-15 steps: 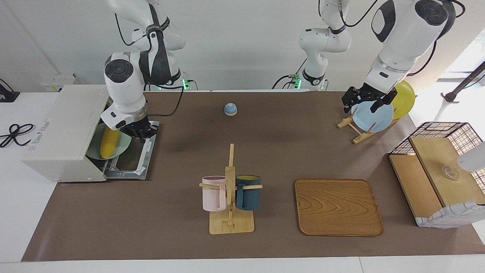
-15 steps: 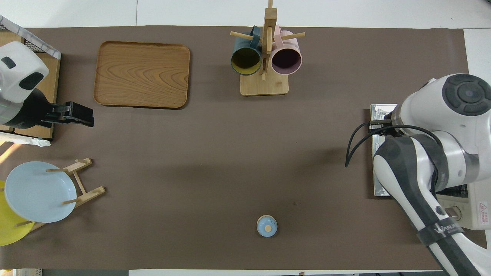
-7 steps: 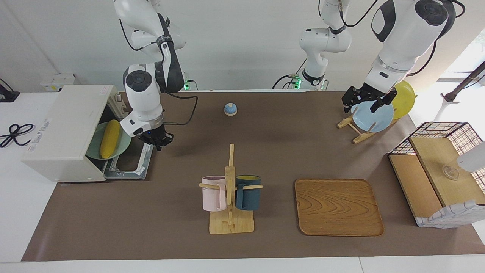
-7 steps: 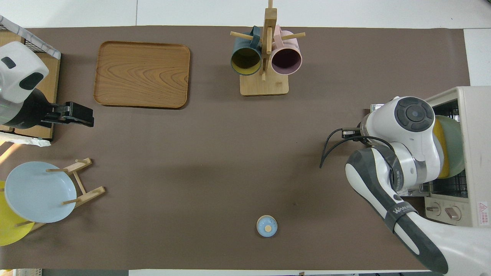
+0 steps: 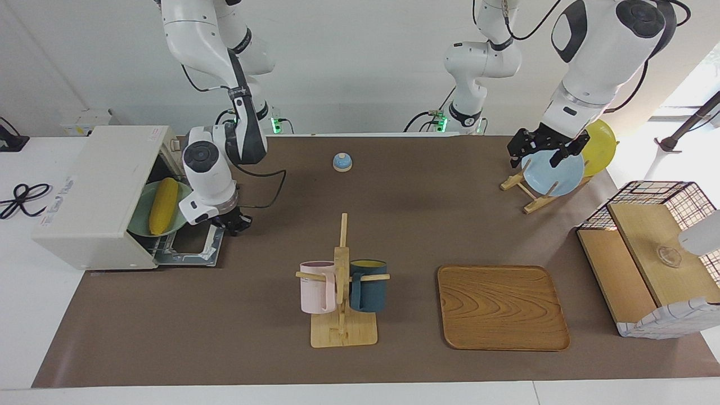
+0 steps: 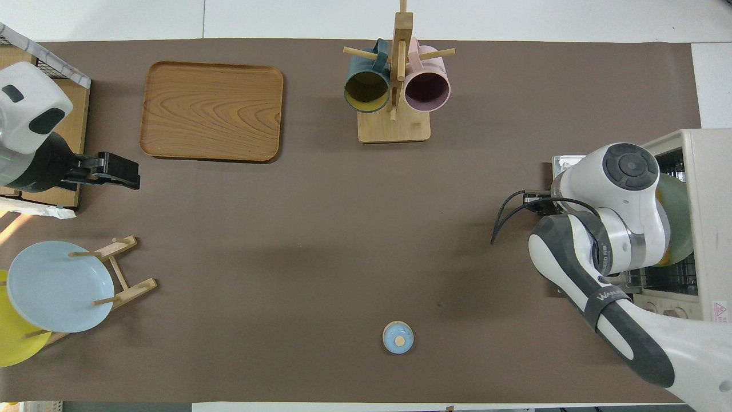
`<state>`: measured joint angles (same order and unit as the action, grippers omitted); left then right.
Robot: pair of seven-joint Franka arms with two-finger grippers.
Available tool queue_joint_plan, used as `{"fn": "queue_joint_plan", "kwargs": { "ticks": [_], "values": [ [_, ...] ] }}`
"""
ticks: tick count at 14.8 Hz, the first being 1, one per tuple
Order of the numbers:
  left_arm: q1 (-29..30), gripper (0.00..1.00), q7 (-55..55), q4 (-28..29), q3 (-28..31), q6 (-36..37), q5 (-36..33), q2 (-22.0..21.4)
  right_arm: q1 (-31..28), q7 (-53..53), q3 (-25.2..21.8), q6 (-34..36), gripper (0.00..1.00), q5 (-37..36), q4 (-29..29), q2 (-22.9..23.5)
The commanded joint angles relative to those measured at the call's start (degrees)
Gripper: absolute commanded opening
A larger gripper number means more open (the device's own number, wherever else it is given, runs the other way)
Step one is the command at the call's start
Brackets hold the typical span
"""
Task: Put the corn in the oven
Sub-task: 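Push the oven door shut with the right gripper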
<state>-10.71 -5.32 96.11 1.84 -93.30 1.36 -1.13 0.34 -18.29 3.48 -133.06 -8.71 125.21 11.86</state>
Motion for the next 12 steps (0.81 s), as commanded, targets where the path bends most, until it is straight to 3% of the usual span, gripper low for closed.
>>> {"fn": "queue_joint_plan", "kwargs": {
  "ticks": [1, 5, 12],
  "values": [
    [0.8, 1.00, 0.5, 0.0, -0.3, 0.7, 0.5, -0.6, -1.3, 0.5, 0.0, 2.2, 0.00, -3.1, -0.5, 0.3],
    [0.8, 1.00, 0.5, 0.0, -0.3, 0.7, 0.5, -0.6, -1.3, 1.1, 0.0, 14.0, 0.00, -9.1, -6.8, -0.3],
    [0.8, 1.00, 0.5, 0.0, -0.2, 0.7, 0.5, -0.6, -4.1, 10.6, -0.1, 23.9, 0.00, -11.2, -12.5, -3.9]
  ]
}}
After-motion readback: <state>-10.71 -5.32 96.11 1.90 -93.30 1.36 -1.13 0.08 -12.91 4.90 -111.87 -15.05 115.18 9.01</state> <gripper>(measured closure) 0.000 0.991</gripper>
